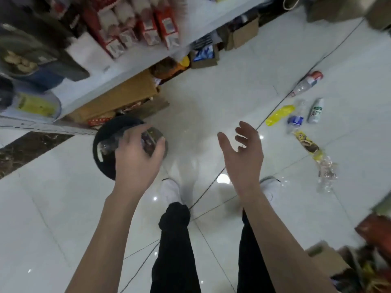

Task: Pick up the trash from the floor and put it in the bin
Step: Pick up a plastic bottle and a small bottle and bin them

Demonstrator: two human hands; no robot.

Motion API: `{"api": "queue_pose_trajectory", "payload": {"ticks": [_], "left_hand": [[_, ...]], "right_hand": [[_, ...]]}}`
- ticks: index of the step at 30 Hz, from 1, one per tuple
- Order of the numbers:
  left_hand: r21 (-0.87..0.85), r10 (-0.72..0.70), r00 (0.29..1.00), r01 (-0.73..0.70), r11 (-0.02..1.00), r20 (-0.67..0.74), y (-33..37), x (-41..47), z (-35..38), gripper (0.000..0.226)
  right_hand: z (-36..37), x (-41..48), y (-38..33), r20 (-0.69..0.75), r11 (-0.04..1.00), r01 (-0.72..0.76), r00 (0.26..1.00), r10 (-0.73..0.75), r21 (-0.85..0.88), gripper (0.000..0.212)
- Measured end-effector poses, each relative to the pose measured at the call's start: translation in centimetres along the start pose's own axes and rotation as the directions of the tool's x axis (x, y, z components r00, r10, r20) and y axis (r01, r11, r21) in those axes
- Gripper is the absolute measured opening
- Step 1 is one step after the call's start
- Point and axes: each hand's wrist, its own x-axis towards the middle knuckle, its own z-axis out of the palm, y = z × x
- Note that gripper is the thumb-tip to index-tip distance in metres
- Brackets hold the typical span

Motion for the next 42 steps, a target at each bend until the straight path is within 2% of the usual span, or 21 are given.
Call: {"api": "queue_pose_trajectory", "payload": {"ticks": [4,10,17,23,29,36,42], "left_hand": [[0.021,0.118,0.987,-0.121,0.992,0.112,10.5,-0.5,7.5,0.049],[-0.024,0.287,0.926,-0.29,0.957,0.246,26.5,-2.2,18.1,0.047],[-0.075,0.371,0.887,-0.365,0.928,0.276,36.3,-3.0,26.1,0.047],[-0.112,0.378,0.877,-0.361,0.926,0.297,37.9,-0.7,32.0,0.054],[-0.069,0.361,0.873,-0.359,0.931,0.327,36.6,4.2,41.0,0.057],[-0.059,0.341,0.862,-0.345,0.937,0.374,32.0,10.8,55.5,0.053],[0.042,0.284,0.866,-0.329,0.943,0.412,27.1,15.8,68.6,0.056]], "right_hand": [[-11.3,5.2,0.9,-0.149,0.999,-0.031,0.988,0.038,0.045,0.057],[-27.8,11.1,3.7,-0.365,0.991,-0.071,0.925,0.108,0.113,0.055],[-38.8,16.1,7.4,-0.466,0.987,-0.111,0.871,0.153,0.117,0.056],[-40.6,21.0,10.4,-0.474,0.986,-0.111,0.866,0.159,0.126,0.055],[-38.8,28.7,15.6,-0.474,0.984,-0.125,0.864,0.171,0.127,0.052],[-34.1,41.1,25.9,-0.446,0.991,-0.096,0.886,0.129,0.095,0.054],[-30.2,50.4,36.0,-0.421,0.993,-0.086,0.9,0.112,0.08,0.053]]}}
